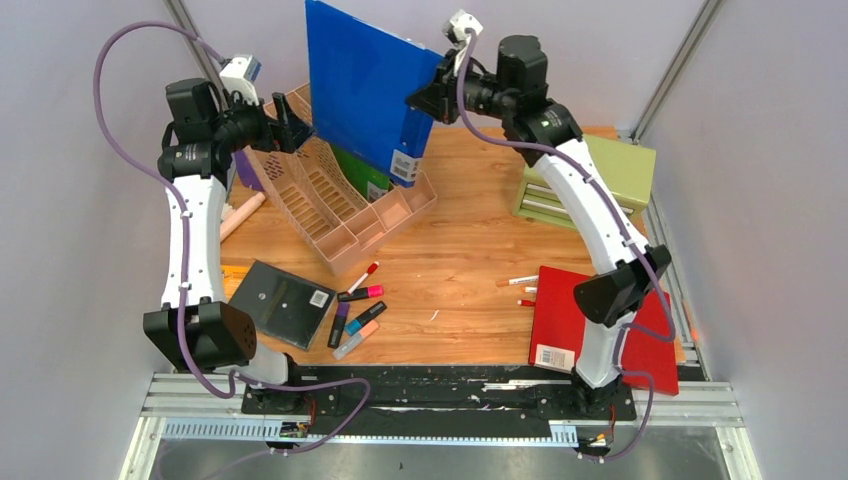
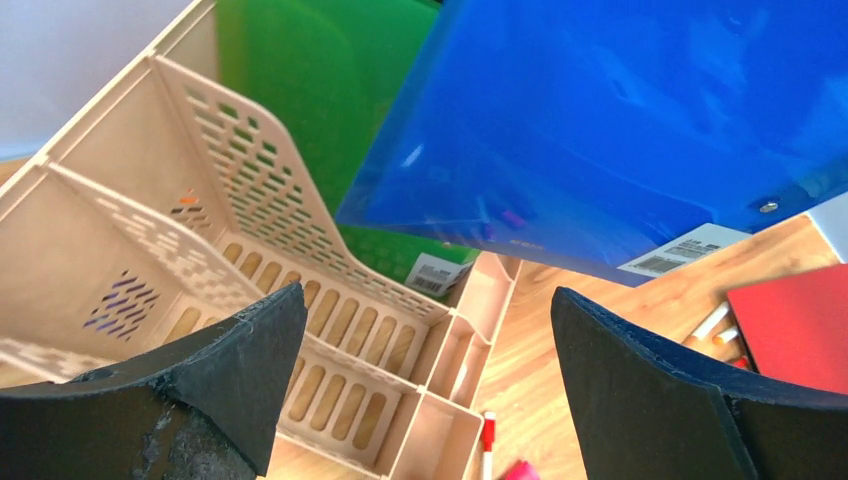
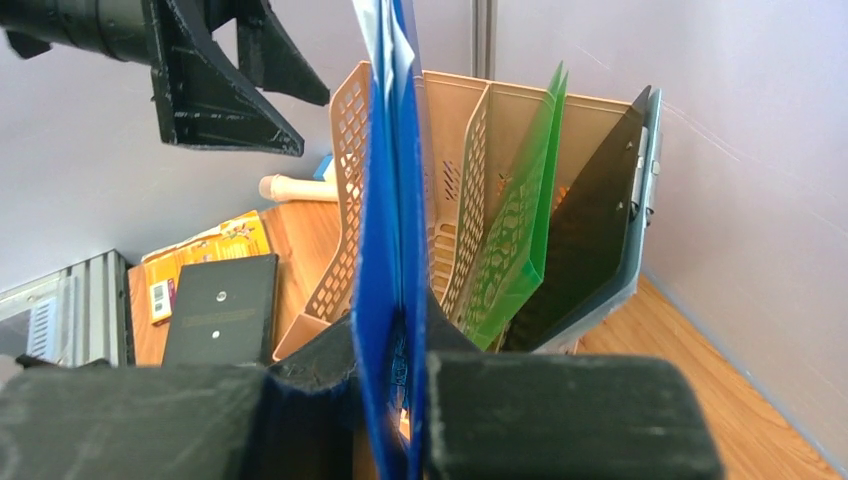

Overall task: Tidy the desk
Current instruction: Place the folder in the storage box.

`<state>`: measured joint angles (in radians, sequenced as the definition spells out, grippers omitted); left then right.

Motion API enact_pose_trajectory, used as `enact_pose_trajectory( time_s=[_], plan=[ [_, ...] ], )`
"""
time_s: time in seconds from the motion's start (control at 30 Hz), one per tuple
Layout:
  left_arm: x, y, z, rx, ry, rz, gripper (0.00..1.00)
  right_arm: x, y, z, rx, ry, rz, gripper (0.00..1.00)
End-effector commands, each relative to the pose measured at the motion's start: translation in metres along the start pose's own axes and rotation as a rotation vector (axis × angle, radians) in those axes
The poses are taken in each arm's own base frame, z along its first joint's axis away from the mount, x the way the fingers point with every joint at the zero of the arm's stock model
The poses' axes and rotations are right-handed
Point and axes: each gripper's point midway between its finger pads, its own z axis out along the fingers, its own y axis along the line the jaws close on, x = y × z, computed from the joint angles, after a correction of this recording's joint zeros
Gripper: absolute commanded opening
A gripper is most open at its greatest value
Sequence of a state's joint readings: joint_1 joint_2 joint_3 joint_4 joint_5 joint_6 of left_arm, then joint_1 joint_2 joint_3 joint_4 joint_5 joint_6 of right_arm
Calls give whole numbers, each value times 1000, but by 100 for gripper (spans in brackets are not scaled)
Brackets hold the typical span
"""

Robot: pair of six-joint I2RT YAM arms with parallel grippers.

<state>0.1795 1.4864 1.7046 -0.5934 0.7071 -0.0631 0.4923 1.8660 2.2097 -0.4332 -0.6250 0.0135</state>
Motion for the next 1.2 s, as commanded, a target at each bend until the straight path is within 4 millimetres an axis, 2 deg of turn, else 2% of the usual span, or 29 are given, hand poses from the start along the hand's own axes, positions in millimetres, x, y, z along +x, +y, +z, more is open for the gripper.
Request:
enact_pose_trajectory(
  time_s=[0.0,0.13,0.27,0.6,0.7,0.8,1.17],
  plan=[
    [-20,5,-23,-112,-47,81,100,-29,-7,17,142,-78,-43,0],
    [-20,5,-31,-145,-56,101,100,-29,-7,35,229,-89,-48,0],
    [-17,5,-37,-162,-60,140,100,-36,-10,42,279,-116,-41,0],
    [-8,8,-36,-165,-45,156,100,-80,-4,27,302,-228,-34,0],
    [-6,8,-34,-158,-44,149,100,-86,-5,24,313,-246,-41,0],
    [-5,8,-32,-149,-44,142,100,-81,-11,27,337,-238,-47,0],
    [-4,5,-33,-141,-49,147,100,-48,-31,57,365,-211,-15,0]
  ],
)
